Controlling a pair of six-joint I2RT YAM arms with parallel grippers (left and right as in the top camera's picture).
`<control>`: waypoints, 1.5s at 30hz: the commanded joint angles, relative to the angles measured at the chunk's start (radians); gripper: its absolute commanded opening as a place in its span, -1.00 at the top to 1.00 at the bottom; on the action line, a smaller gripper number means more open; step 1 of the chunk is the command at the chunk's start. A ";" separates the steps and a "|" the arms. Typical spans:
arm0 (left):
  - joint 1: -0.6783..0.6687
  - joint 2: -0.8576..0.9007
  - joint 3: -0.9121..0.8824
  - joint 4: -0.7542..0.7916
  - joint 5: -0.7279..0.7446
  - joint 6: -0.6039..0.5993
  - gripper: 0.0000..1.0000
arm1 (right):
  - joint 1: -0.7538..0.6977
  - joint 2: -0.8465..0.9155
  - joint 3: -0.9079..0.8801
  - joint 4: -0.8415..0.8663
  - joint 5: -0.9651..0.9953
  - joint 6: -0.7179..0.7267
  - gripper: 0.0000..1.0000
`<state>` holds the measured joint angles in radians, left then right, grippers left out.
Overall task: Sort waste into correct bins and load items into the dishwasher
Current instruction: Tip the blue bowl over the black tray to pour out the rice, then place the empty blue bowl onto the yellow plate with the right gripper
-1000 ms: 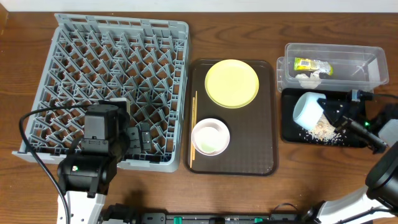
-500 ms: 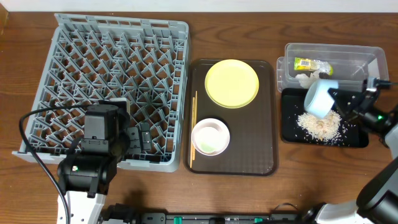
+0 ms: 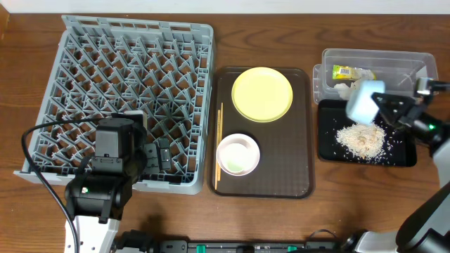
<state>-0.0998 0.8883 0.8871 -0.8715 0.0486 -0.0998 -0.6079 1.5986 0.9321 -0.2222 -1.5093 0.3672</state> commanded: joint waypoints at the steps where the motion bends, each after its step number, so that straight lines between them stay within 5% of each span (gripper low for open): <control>1: 0.005 -0.001 0.018 -0.003 -0.008 0.013 -0.96 | 0.109 -0.016 0.012 0.016 -0.018 -0.031 0.98; 5: 0.005 -0.001 0.018 -0.003 -0.008 0.013 -0.96 | 0.243 -0.037 0.016 0.171 -0.017 0.045 0.98; 13: 0.005 -0.001 0.018 -0.003 -0.008 0.013 -0.95 | 0.508 -0.049 0.018 0.924 0.125 0.457 0.98; 21: 0.005 -0.001 0.018 -0.003 -0.008 0.013 -0.95 | 0.644 -0.049 0.021 0.962 0.470 0.445 0.97; 26: 0.005 -0.001 0.018 -0.003 -0.008 0.013 -0.95 | 0.668 -0.049 0.064 0.770 0.632 0.303 0.97; 34: 0.005 -0.001 0.018 -0.003 -0.008 0.013 -0.96 | 0.801 -0.006 0.438 -0.108 1.017 -0.316 0.98; 39: 0.005 -0.001 0.018 -0.003 -0.008 0.013 -0.96 | 0.925 0.060 0.478 -0.245 1.195 -0.518 0.98; 45: 0.005 -0.001 0.018 -0.003 -0.008 0.013 -0.96 | 1.038 0.192 0.478 -0.262 1.328 -0.594 0.98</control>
<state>-0.0998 0.8883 0.8879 -0.8719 0.0486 -0.0998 0.3908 1.7256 1.4063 -0.4820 -0.3122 -0.1169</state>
